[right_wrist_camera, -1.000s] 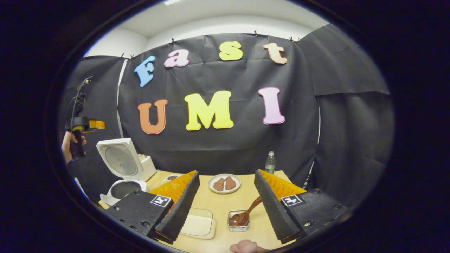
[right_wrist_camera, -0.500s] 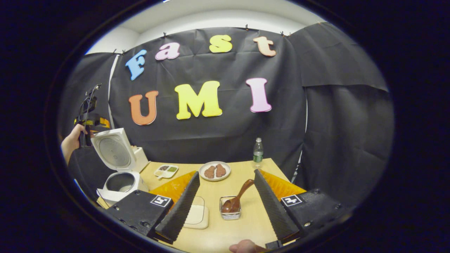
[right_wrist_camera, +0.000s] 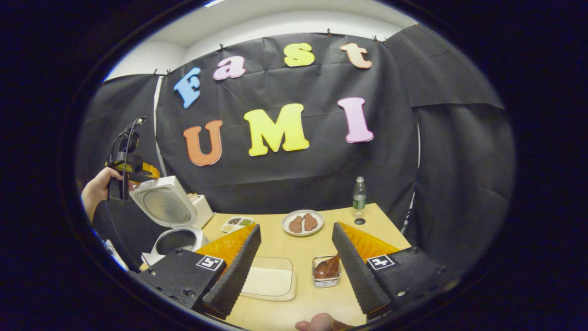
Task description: Close the left gripper, press the button to open the rice cooker; take a wooden spoon from the chopstick holder with the right hand, scoop a spoonful of rice and pour it into the rice cooker, then put the wooden spoon back into the chopstick holder.
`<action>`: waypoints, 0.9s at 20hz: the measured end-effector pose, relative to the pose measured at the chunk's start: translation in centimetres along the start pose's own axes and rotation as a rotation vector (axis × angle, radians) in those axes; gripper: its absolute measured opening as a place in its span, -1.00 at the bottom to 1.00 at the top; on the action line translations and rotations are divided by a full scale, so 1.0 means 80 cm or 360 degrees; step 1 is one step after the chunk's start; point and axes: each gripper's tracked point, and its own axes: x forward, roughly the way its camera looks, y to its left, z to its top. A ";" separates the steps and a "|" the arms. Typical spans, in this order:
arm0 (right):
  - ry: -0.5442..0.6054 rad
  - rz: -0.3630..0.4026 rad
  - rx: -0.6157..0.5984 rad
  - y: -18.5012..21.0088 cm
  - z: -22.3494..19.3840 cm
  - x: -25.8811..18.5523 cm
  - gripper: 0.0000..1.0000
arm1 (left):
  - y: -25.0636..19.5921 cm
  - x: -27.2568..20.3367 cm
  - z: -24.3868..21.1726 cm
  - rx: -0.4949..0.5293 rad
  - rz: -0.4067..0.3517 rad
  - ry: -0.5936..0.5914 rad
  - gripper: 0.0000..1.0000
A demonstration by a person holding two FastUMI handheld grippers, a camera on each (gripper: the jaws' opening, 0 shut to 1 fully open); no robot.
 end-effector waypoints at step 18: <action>0.0163 0.0253 -0.0011 0.044 -0.049 0.019 0.96 | -0.025 -0.060 -0.268 -0.0177 0.0002 0.0692 0.94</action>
